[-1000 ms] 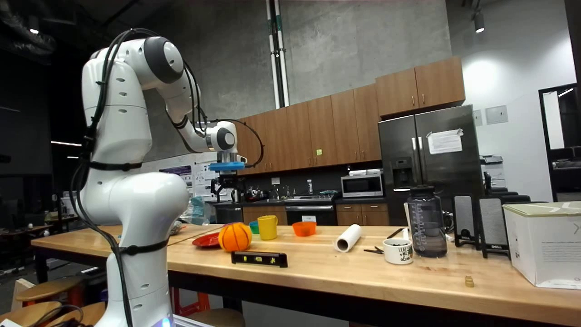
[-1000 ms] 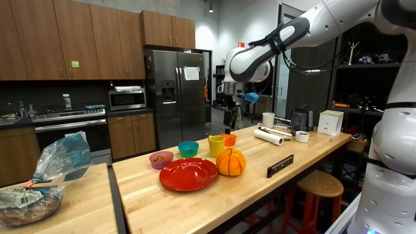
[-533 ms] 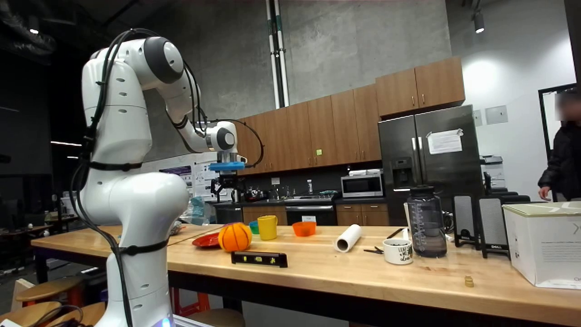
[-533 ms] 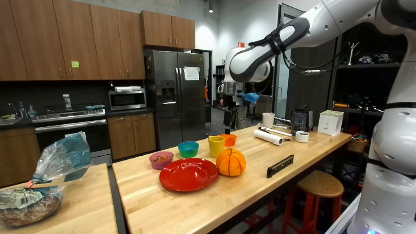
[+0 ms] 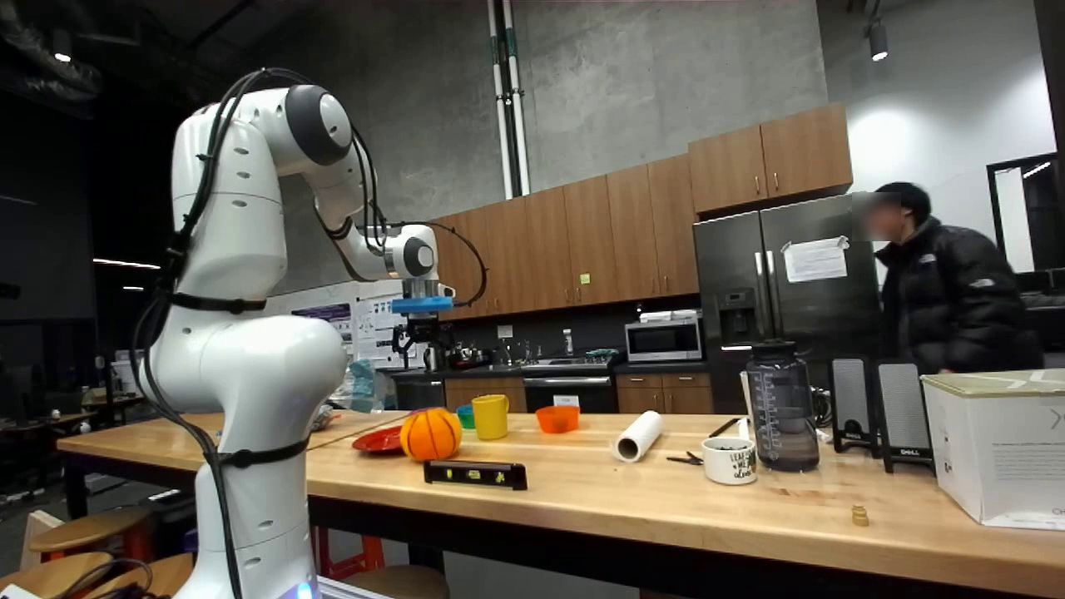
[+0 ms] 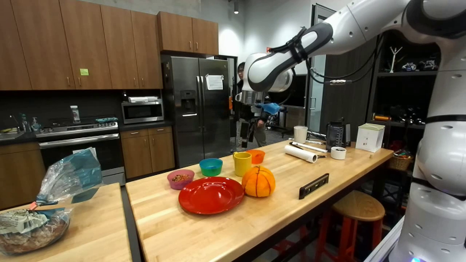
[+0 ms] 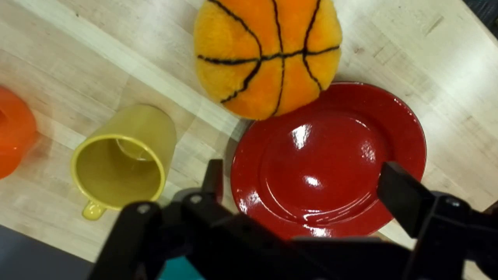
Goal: Pour the contents from the purple bowl into the green bowl.
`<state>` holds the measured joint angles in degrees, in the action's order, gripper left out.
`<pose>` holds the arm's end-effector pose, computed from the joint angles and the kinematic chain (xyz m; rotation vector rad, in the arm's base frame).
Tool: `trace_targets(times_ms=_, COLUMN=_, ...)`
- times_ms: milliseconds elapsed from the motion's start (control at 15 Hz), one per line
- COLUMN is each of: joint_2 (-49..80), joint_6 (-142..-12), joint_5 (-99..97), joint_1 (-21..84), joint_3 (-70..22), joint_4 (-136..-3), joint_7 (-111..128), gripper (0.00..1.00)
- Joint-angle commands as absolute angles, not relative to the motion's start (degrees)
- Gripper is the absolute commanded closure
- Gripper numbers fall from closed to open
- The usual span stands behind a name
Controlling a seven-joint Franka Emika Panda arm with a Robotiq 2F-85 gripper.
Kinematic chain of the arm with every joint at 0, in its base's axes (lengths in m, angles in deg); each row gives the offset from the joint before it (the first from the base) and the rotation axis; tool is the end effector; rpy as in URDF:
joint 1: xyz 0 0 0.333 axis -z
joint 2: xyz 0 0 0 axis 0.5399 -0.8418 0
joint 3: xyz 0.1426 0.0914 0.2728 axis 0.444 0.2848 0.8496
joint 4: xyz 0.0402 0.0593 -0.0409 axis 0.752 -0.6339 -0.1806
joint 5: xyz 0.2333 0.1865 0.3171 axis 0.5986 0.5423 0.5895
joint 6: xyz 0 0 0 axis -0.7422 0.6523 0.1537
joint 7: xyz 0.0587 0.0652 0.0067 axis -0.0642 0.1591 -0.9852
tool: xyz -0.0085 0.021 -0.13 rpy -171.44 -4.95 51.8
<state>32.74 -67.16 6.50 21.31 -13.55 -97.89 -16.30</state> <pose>0.5590 0.1847 0.3900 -2.9285 -0.9379 -0.1375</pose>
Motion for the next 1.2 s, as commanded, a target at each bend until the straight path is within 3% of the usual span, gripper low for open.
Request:
trace_targets(times_ms=0, joint_2=24.57, joint_6=-66.22, joint_5=4.73, joint_1=21.60, joint_3=-11.73, joint_4=-88.11, joint_7=-16.95, gripper=0.00)
trace_targets(times_ms=1133, joint_2=-9.00, joint_6=-55.28, joint_5=-4.48, joint_1=12.03, joint_3=-7.23, joint_4=-45.69, joint_7=-13.96, gripper=0.00)
